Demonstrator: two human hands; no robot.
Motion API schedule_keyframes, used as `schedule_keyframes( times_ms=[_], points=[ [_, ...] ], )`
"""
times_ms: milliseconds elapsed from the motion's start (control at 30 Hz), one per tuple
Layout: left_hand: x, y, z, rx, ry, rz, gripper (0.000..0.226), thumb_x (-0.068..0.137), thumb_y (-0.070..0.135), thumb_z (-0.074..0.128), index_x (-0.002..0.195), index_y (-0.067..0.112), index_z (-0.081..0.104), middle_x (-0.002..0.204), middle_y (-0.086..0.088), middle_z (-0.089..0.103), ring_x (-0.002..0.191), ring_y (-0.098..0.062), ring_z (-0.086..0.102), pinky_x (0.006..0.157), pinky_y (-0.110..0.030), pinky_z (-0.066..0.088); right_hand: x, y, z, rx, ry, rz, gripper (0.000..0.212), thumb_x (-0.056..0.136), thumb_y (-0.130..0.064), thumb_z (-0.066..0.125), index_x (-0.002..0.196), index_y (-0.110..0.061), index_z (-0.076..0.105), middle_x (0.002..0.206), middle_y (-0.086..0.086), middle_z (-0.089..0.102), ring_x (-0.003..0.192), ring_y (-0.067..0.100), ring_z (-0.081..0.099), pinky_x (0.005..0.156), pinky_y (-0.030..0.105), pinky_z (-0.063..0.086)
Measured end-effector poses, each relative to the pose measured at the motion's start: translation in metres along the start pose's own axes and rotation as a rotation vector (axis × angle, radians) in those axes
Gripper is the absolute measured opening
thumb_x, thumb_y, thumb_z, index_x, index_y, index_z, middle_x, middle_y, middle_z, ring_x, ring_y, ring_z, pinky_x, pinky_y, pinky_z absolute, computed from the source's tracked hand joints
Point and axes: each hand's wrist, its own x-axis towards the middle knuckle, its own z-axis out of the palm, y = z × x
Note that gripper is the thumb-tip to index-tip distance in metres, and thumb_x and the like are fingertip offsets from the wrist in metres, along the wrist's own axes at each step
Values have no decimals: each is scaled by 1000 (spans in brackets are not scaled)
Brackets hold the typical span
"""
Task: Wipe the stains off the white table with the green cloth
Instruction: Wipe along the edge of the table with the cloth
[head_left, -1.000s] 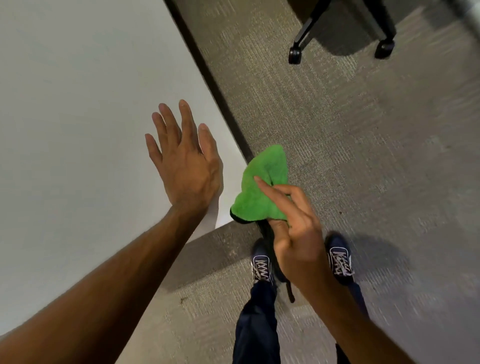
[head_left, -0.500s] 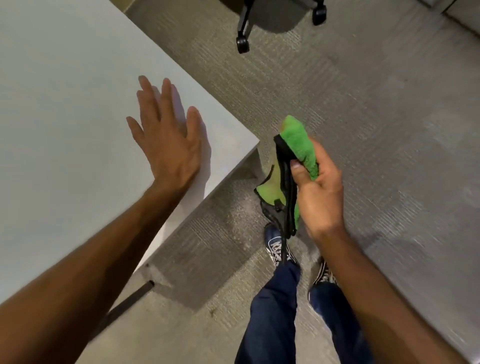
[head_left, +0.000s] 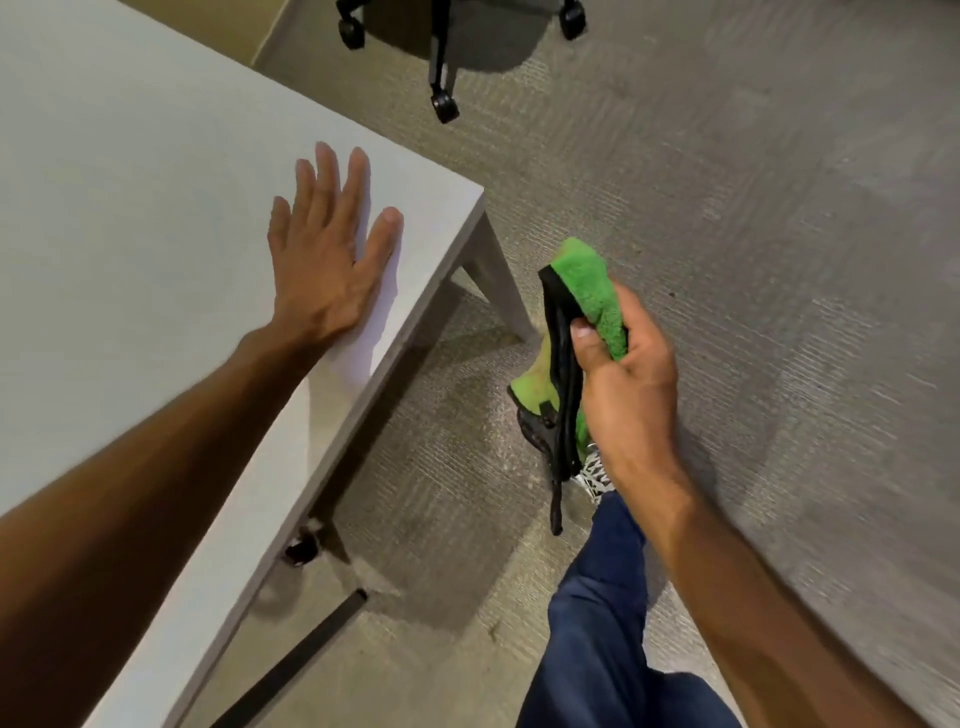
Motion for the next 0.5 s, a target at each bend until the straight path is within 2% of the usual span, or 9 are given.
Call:
schedule_keyframes(
  times_ms=[100,167,200,233,267,367,433,500],
  points=[
    [-6,-12,0,36,4,76,69,100,64,9,159,30,-4,168,0,-10,154,-24,-10,124,-51,-3,-23,12,7,15,48,-40,45,100,-2,56,140,-22,61,133,3,66,120,15,65,101,36,58],
    [-9,-14,1,42,33,85,68,101,63,10,159,30,0,168,0,-7,155,-23,-7,125,-50,-2,-37,20,18,63,53,-29,46,100,-1,56,139,-24,61,131,1,66,112,8,68,82,18,61],
    [-10,-15,2,44,46,85,68,101,62,11,160,30,2,168,0,-5,155,-23,-6,125,-49,-1,-43,22,25,80,52,-25,46,100,-1,56,139,-26,61,132,0,66,110,5,69,77,12,58],
    [-9,-15,2,45,50,85,68,101,63,11,160,30,3,168,0,-3,155,-23,-5,125,-48,-1,-48,25,35,86,51,-26,47,100,-2,56,140,-27,60,133,-2,66,113,5,68,78,10,58],
    [-9,-15,2,42,49,85,68,100,63,10,160,30,4,168,0,-2,155,-23,-4,125,-48,-1,-53,28,44,90,54,-28,48,100,-3,56,141,-28,59,134,-3,65,117,6,66,85,13,58],
    [-9,-15,2,31,55,93,71,98,65,9,160,29,7,168,0,0,155,-23,-2,125,-49,1,-65,35,77,120,80,-14,47,100,-4,58,142,-26,59,135,-2,65,123,11,63,106,33,55],
    [-10,-15,2,15,64,90,72,98,66,9,160,29,8,168,0,2,155,-23,-1,125,-49,2,-72,39,99,130,103,10,46,100,-7,60,142,-25,59,134,0,65,123,14,63,108,40,53],
    [-10,-14,3,-1,78,92,71,98,65,11,160,30,9,168,0,3,155,-22,-1,125,-49,3,-76,41,119,146,132,22,45,100,-8,61,142,-24,59,133,2,64,122,15,63,108,40,52]
  ],
)
